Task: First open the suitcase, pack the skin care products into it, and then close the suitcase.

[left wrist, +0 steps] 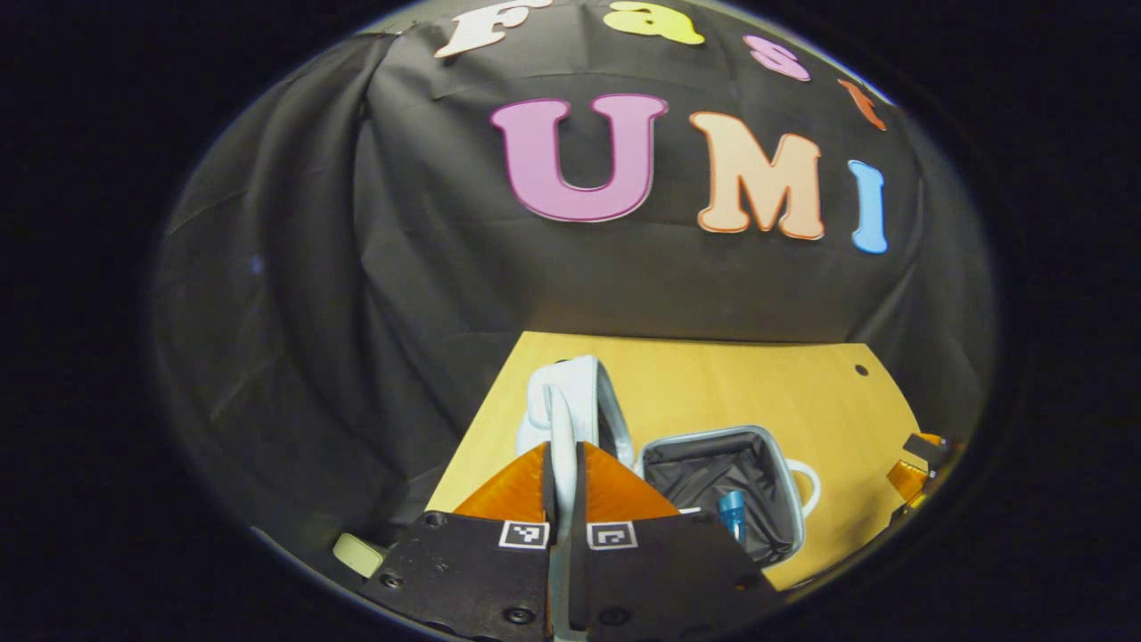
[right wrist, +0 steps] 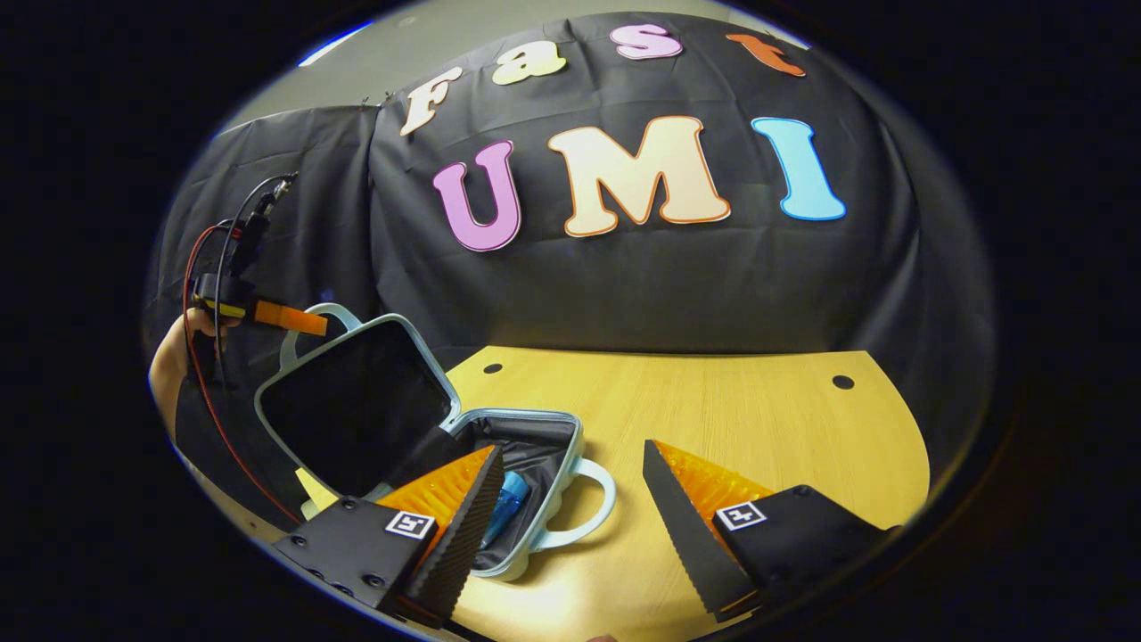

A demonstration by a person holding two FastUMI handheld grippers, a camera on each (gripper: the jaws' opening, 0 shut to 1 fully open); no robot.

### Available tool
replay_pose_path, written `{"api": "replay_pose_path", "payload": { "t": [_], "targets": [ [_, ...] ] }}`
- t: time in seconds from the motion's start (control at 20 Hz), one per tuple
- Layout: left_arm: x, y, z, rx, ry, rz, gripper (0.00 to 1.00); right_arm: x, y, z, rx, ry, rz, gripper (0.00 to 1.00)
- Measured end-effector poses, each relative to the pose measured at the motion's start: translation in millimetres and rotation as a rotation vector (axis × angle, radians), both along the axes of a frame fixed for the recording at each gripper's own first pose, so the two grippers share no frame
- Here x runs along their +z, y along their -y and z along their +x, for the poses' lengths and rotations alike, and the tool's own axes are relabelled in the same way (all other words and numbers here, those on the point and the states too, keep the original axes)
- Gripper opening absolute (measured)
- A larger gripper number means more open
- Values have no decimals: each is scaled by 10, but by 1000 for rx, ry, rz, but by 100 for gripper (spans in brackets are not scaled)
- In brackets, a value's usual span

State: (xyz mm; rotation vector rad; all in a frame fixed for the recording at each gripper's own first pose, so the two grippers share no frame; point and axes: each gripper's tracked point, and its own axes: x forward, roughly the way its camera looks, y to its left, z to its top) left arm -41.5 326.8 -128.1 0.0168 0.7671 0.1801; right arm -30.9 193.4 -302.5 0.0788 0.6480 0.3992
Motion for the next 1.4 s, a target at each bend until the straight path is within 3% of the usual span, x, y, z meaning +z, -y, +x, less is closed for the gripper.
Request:
{"api": "replay_pose_path", "payload": {
  "t": [0.4,0.45,0.6,1.0,1.2,1.4],
  "targets": [
    [-6,1120,193,-184,21,-155,1,77,317,-70,-35,7,4,98],
    [-38,1238,209,-202,19,-168,1,92,365,-69,-41,10,3,94],
    [-127,1635,262,-257,7,-233,1,131,535,-79,-66,17,-4,98],
    [-776,2695,107,-402,-129,-352,2,181,1068,-155,-136,14,-37,98],
    [-1251,3053,44,-421,-213,-360,2,219,1349,-228,-157,12,-67,94],
    [-1627,3252,-88,-392,-278,-355,5,238,1639,-281,-169,4,-94,98]
  ]
}}
